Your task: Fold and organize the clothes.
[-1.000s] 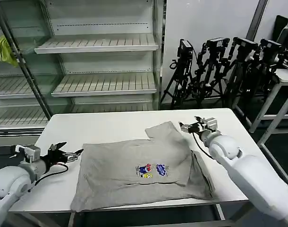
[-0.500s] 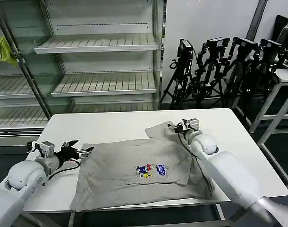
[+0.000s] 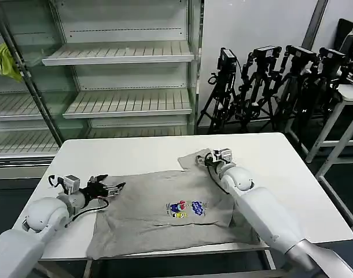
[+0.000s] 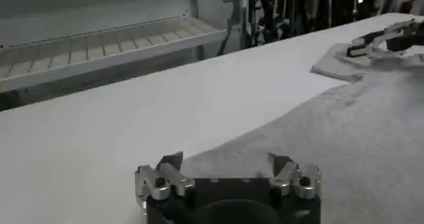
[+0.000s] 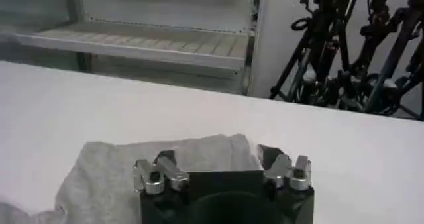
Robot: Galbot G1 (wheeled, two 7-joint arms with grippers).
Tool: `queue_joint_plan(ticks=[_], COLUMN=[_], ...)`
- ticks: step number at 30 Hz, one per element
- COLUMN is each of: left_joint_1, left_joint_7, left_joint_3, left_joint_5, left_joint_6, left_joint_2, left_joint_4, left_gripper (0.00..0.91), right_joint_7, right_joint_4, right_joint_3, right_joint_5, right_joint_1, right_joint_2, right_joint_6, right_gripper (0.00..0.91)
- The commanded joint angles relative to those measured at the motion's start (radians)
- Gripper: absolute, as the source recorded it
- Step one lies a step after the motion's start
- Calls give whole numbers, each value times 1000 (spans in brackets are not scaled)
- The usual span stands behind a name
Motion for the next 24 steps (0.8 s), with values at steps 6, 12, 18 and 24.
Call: queue_joint_plan(ticks=[6,12,18,24], left_joint_1=[-48,-52,-48,-56], left_joint_7=[15,15,24,38], left_joint_3=[9,-8,3,14], left_joint_5=[22,31,43,64], left_joint_6=[-7,-2,-2,-8], left_joint_2=[-22,7,10,-7], left_joint_4=[59,72,102,139], left_gripper=[856,856,846,746], right_joint_7=[-4,-6,-7,-5], right_joint_4=[-18,-7,-2,7], right_joint_3=[6,8,15,18], right_joint_5=[-27,-28,-29,-28], right_joint_1=[-11,-18,-23,-24], right_joint_2=[23,8,2,-3], right_joint_6=[5,6,8,5], right_gripper=[725,715,715,705])
